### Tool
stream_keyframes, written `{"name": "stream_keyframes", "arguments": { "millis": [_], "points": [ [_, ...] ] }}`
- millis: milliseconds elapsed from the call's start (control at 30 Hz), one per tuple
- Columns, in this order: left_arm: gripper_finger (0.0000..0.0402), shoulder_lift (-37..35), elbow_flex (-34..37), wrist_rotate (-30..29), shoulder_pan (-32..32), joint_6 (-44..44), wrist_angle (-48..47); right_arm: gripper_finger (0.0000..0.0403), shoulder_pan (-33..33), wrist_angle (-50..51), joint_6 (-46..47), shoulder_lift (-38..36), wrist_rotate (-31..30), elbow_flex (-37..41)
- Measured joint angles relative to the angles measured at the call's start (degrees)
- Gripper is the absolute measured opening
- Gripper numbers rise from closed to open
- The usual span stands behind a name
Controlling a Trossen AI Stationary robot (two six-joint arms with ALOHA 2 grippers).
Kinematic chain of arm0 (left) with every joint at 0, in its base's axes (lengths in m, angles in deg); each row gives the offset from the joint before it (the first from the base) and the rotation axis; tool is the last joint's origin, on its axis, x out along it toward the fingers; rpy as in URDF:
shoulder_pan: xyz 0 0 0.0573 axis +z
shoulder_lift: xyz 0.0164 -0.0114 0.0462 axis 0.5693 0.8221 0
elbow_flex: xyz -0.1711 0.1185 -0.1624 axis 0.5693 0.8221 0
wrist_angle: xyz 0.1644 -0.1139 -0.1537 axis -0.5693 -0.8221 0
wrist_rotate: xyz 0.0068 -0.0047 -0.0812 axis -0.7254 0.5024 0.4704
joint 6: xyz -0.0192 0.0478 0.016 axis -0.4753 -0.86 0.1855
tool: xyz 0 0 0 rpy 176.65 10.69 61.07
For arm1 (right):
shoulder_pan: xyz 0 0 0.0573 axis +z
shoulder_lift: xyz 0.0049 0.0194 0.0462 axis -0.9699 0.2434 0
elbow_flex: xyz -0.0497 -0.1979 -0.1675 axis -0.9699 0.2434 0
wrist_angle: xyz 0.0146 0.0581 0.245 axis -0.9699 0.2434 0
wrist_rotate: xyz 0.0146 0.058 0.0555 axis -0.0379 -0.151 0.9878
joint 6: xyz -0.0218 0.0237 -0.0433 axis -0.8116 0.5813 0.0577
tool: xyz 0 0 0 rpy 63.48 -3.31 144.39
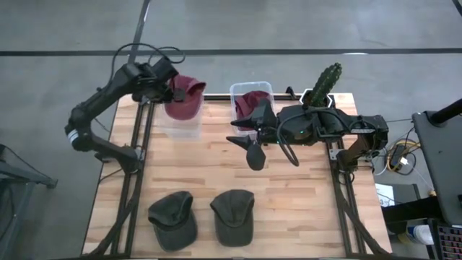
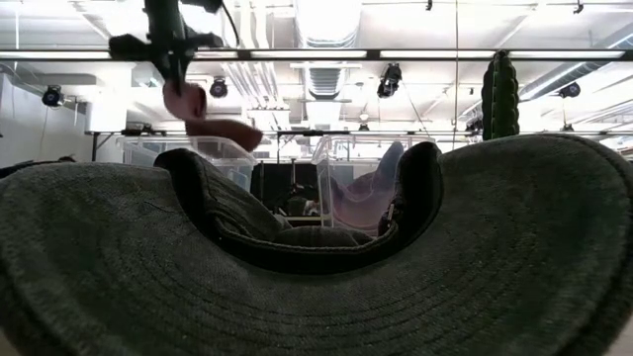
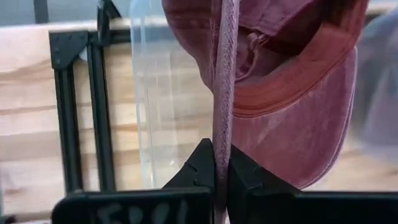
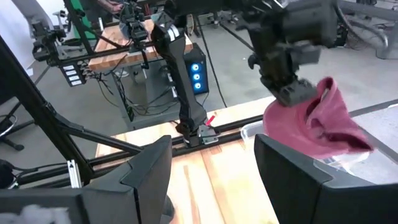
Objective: Pick & Place hat
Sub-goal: Put the red cap into the right transparent bin
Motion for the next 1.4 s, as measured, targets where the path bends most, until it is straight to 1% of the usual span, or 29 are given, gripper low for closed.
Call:
{"name": "stream_keyframes", "arguments": {
  "millis": [100,300,467,567,700,833,967,1100,1167,1300,1400],
  "points": [
    [0.0006,2.16,0.48,0.53,0.38,0.89,-2.20,0.0221,-0.02,0.02,-0.01,0.02,0.00,0.00],
    [0.0006,4.70,2.63,1.56,0.44,1.22,-2.06,0.0221,0.00,0.02,-0.30,0.02,-0.02,0.00],
    [0.0016,5.87,3.47,3.12,0.94,3.03,-2.12,0.0221,0.00,0.02,-0.66,0.07,-0.02,0.00],
    [0.0026,6.59,3.50,3.20,1.18,2.37,-2.14,0.0221,-0.01,0.02,-0.84,0.07,-0.02,0.00],
    [0.0049,7.01,3.50,2.79,1.54,-0.52,-2.14,0.0221,0.00,0.08,-0.80,0.07,-0.02,0.00],
    [0.0089,7.07,3.50,2.45,2.01,-1.08,-2.13,0.0221,0.00,0.20,-0.67,0.07,-0.02,0.00],
    [0.0136,6.69,3.50,-2.39,2.10,-1.08,-3.26,0.0221,0.00,1.42,-0.02,0.07,-0.03,0.00],
    [0.0170,6.29,3.50,-3.87,2.45,-1.11,-4.26,0.0221,-0.02,2.59,0.43,0.07,-0.04,0.00],
    [0.0177,6.15,3.50,-3.03,2.42,-1.15,-4.24,0.0221,0.00,2.71,0.44,0.07,-0.04,0.00],
    [0.0178,5.99,3.50,0.47,1.83,-1.65,-4.26,0.0221,-0.02,3.01,0.45,0.07,-0.04,0.18],
    [0.0178,5.56,3.50,1.63,0.90,-2.61,-4.20,0.0221,0.00,4.53,0.93,0.08,-0.03,0.45]
  ]
}}
